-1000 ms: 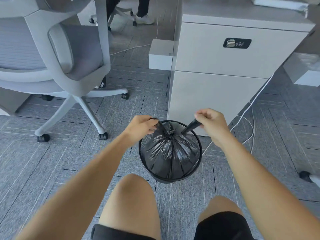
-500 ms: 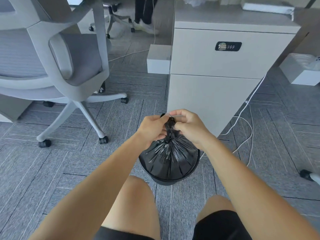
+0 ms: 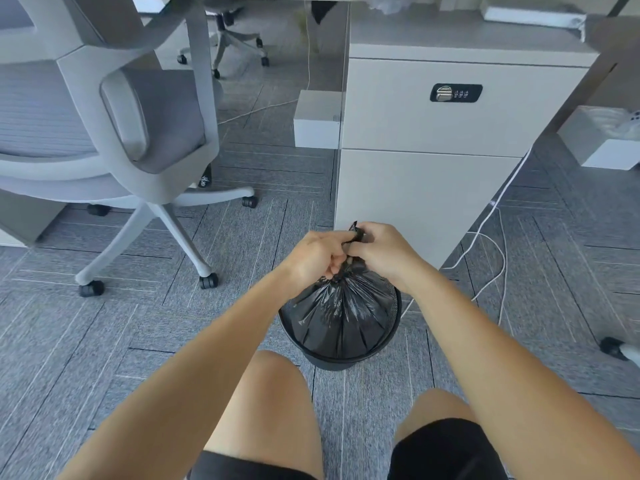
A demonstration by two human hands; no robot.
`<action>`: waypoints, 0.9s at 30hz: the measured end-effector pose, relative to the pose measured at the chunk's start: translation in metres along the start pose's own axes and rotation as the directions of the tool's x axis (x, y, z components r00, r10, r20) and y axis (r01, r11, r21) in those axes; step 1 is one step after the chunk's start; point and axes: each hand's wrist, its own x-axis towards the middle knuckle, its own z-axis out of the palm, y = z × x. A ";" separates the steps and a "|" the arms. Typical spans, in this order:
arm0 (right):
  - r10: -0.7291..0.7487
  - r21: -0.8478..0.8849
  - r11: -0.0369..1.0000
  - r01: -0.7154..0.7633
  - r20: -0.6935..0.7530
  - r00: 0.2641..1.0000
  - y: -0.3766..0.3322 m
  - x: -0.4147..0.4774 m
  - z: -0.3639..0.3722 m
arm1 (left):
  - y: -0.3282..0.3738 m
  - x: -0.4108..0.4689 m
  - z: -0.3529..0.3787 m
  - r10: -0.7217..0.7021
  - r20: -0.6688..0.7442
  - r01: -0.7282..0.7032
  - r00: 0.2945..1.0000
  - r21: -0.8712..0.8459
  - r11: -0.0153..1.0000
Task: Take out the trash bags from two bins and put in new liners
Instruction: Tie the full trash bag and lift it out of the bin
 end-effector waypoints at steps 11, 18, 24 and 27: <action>-0.080 -0.034 0.997 0.074 -0.188 0.979 0.007 0.003 0.001 | -0.015 0.021 -0.005 0.121 -0.045 -0.095 0.992 0.382 0.919; 0.001 -0.106 0.994 -0.012 -0.101 0.995 0.004 0.010 -0.012 | -0.015 0.030 -0.024 0.126 -0.031 -0.071 0.992 0.681 0.729; 0.022 -0.233 0.972 0.005 0.113 0.993 -0.012 0.010 -0.009 | -0.026 0.032 -0.023 0.108 -0.003 -0.086 0.994 0.578 0.811; -0.074 -0.206 0.973 0.105 0.154 0.985 -0.031 0.010 -0.003 | -0.027 0.032 -0.016 0.070 0.065 -0.093 0.995 0.506 0.858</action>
